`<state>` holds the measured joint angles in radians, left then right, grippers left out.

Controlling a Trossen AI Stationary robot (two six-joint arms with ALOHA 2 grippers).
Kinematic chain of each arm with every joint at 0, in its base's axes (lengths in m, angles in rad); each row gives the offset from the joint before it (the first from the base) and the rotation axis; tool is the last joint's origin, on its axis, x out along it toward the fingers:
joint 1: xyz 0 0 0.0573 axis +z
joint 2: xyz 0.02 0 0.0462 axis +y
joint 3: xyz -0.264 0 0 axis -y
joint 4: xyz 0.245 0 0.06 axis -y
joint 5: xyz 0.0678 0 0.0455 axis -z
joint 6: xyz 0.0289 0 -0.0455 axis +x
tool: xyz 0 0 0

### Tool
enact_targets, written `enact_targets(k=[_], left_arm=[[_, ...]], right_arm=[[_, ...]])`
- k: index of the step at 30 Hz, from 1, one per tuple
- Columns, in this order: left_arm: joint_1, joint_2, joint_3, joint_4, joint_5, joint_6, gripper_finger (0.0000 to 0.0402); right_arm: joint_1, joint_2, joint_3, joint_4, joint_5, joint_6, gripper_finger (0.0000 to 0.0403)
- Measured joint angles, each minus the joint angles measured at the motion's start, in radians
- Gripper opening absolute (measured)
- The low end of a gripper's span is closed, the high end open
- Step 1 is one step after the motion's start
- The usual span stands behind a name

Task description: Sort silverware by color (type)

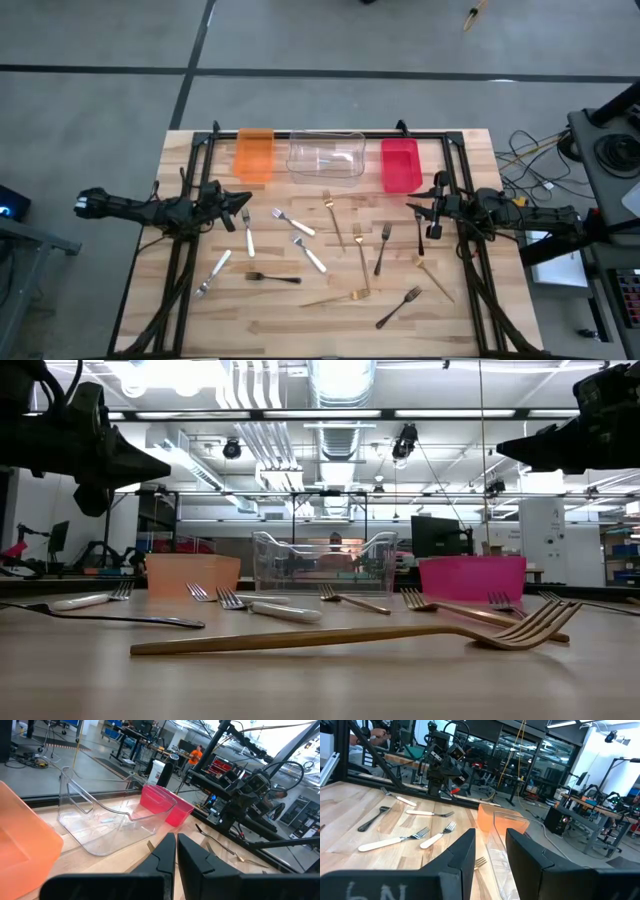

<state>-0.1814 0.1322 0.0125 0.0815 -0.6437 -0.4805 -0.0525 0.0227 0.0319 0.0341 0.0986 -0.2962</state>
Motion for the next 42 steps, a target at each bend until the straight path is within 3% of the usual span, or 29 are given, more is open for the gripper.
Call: enact_targets(k=[21,26,29,31,36,39,42], left_arm=[[0.0,0.0,0.0,0.0,0.0,0.003,0.0],[0.0,0.0,0.0,0.0,0.0,0.203,0.0],[0.0,0.0,0.0,0.005,0.0,0.185,0.0],[0.0,0.0,0.0,0.013,0.0,0.14,0.0],[0.0,0.0,0.0,0.105,-0.001,-0.06,0.0],[0.0,0.0,0.0,0.17,-0.001,-0.152,0.0],[0.0,0.0,0.0,0.21,-0.003,-0.117,0.0]], right_arm=[[0.0,0.0,0.0,0.0,0.0,0.0,0.01],[0.0,0.0,0.0,0.0,0.0,-0.003,0.01],[0.0,0.0,0.0,0.0,0.0,-0.012,0.01],[0.0,0.0,0.0,0.0,-0.001,0.06,0.01],[0.0,0.0,0.0,0.009,-0.017,0.642,0.01],[0.0,0.0,0.0,0.015,-0.011,0.705,0.01],[0.005,0.0,0.0,0.015,-0.052,0.737,0.01]])
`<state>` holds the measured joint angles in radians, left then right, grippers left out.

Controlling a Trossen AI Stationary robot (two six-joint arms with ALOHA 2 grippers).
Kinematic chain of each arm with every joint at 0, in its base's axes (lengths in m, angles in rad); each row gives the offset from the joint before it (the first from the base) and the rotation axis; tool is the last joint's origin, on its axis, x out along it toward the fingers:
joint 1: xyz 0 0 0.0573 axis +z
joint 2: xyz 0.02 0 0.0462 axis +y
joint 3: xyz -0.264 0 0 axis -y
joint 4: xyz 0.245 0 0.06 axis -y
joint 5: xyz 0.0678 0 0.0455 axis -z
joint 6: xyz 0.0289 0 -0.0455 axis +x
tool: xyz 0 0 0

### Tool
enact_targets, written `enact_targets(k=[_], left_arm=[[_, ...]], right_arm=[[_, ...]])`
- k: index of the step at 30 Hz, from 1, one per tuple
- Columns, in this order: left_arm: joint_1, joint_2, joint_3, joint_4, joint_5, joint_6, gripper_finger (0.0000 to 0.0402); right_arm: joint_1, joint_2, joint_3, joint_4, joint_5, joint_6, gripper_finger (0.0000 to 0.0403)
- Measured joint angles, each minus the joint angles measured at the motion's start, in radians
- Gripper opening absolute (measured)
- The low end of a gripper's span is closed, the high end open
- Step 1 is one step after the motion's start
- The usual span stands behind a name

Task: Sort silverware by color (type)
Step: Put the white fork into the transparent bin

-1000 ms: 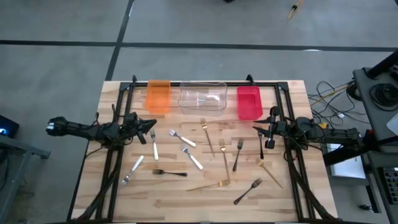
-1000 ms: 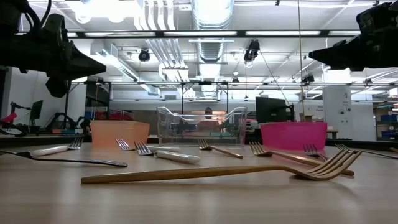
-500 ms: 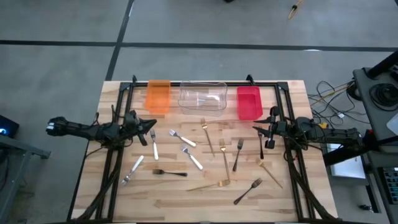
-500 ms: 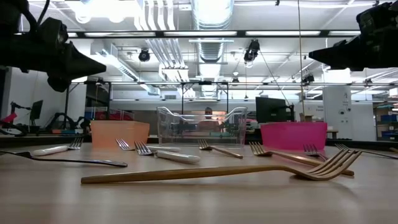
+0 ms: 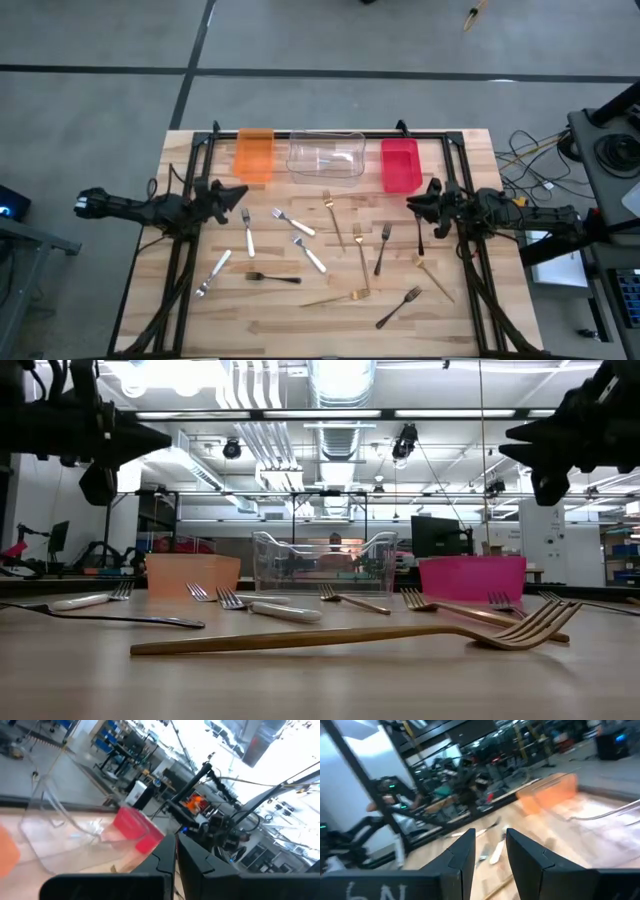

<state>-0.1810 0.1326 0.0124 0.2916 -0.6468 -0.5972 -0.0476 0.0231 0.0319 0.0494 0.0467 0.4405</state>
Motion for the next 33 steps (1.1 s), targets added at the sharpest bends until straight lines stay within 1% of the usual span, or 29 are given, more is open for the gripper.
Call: enact_targets(k=[4,7,11,14,17,19,22,24,26,28,31,33], left_arm=[[0.0,0.0,0.0,0.03,0.0,0.08,0.0],[0.0,0.0,0.0,0.029,0.001,0.092,0.0],[0.0,0.0,0.0,0.03,-0.008,0.094,0.0],[0.0,0.001,0.0,0.031,-0.092,0.09,0.0],[0.0,0.005,0.0,0.038,-0.219,0.019,0.0],[0.0,0.018,0.0,0.041,-0.272,-0.056,0.0],[0.0,0.058,0.0,0.102,-0.278,-0.104,0.0],[0.0,0.105,0.0,0.17,-0.225,-0.091,0.0],[0.0,0.166,0.0,0.275,-0.16,-0.057,0.0],[0.0,0.239,0.0,0.404,-0.117,-0.016,0.0],[0.0,0.35,0.0,0.571,-0.096,0.023,0.0],[0.0,0.418,0.012,0.631,-0.096,0.025,0.0]], right_arm=[[0.0,0.0,0.0,0.029,-0.002,0.03,0.01],[0.004,0.0,0.0,0.065,-0.002,0.019,0.01],[0.004,0.009,0.0,0.219,0.006,-0.079,0.01],[0.004,0.024,0.0,0.319,0.006,-0.171,0.01],[0.004,0.048,0.0,0.362,0.006,-0.222,0.01],[0.004,0.072,0.0,0.385,0.008,-0.234,0.01],[0.004,0.122,0.0,0.454,0.009,-0.26,0.01],[0.003,0.16,0.003,0.498,0.011,-0.311,0.01],[0.003,0.199,0.028,0.495,0.044,-0.366,0.01],[0.003,0.239,0.069,0.463,0.114,-0.406,0.01],[0.003,0.303,0.14,0.358,0.244,-0.452,0.01],[0.003,0.345,0.185,0.29,0.336,-0.463,0.01]])
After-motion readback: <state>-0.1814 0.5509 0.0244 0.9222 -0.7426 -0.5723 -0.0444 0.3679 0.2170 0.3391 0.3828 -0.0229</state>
